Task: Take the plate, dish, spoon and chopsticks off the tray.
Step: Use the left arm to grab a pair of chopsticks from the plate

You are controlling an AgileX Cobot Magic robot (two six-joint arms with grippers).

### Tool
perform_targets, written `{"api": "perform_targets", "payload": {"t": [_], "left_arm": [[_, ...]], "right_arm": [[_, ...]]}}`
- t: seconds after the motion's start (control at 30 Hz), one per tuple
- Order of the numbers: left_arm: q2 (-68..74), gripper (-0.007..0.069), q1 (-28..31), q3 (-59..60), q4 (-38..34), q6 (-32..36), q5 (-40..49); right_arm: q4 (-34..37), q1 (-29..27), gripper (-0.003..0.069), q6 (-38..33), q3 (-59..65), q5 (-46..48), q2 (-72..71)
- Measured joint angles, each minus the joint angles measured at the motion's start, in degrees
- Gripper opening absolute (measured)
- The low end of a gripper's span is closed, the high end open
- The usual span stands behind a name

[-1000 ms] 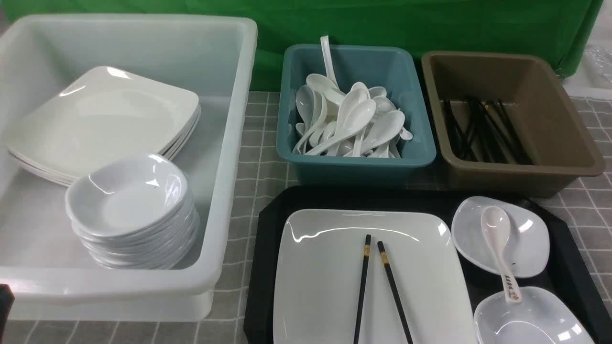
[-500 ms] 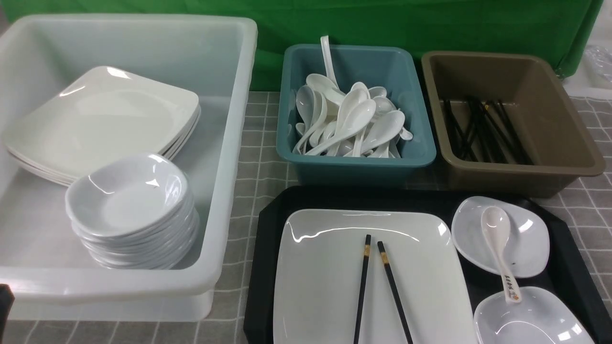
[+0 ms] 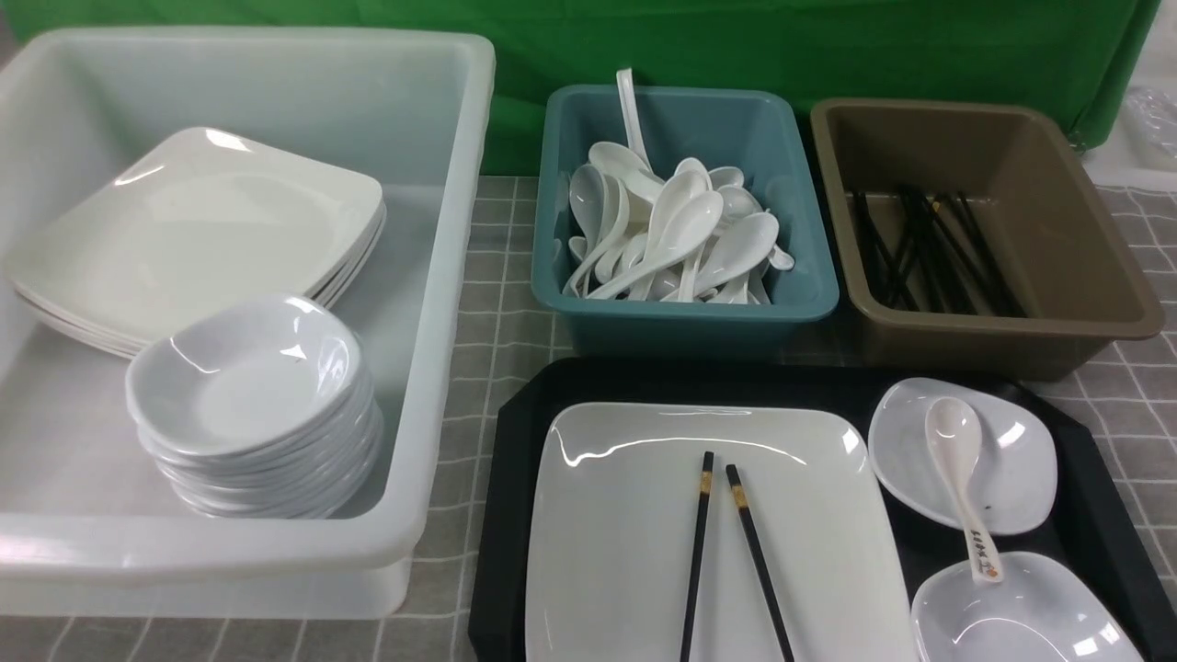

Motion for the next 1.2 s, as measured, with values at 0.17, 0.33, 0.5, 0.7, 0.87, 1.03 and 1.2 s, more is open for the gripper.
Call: {"api": "perform_targets", "payload": {"t": [0.17, 0.33, 0.5, 0.7, 0.87, 1.03, 1.2], "left_arm": [[0.00, 0.0006, 0.00, 0.00, 1.26, -3.01, -9.48], [-0.02, 0.0006, 0.00, -1.73, 2.68, -14.20, -22.56], [0.56, 0.0006, 0.00, -16.00, 7.08, -17.48, -12.85], [15.16, 0.0006, 0.00, -42.20, 17.14, -15.02, 25.28], [29.64, 0.0006, 0.00, -54.44, 14.02, -4.61, 51.01], [44.15, 0.0006, 0.00, -59.31, 7.97, 5.42, 64.98], [53.23, 0.0006, 0.00, -59.52, 0.37, 10.96, 65.96]], "right_arm": [[2.10, 0.00, 0.0240, 3.31, 0.00, -1.08, 0.00], [10.99, 0.00, 0.0240, 24.13, 0.00, -12.37, 0.00], [12.77, -0.01, 0.0240, 37.29, 0.00, -21.55, 0.00], [12.94, -0.01, 0.0240, 32.76, 0.00, -32.14, 0.00], [12.99, -0.01, 0.0240, 27.79, 0.00, -40.24, 0.00], [13.18, -0.01, 0.0240, 28.05, 0.00, -41.11, 0.00], [11.73, -0.01, 0.0225, 34.61, -2.61, -35.03, -0.07]]}}
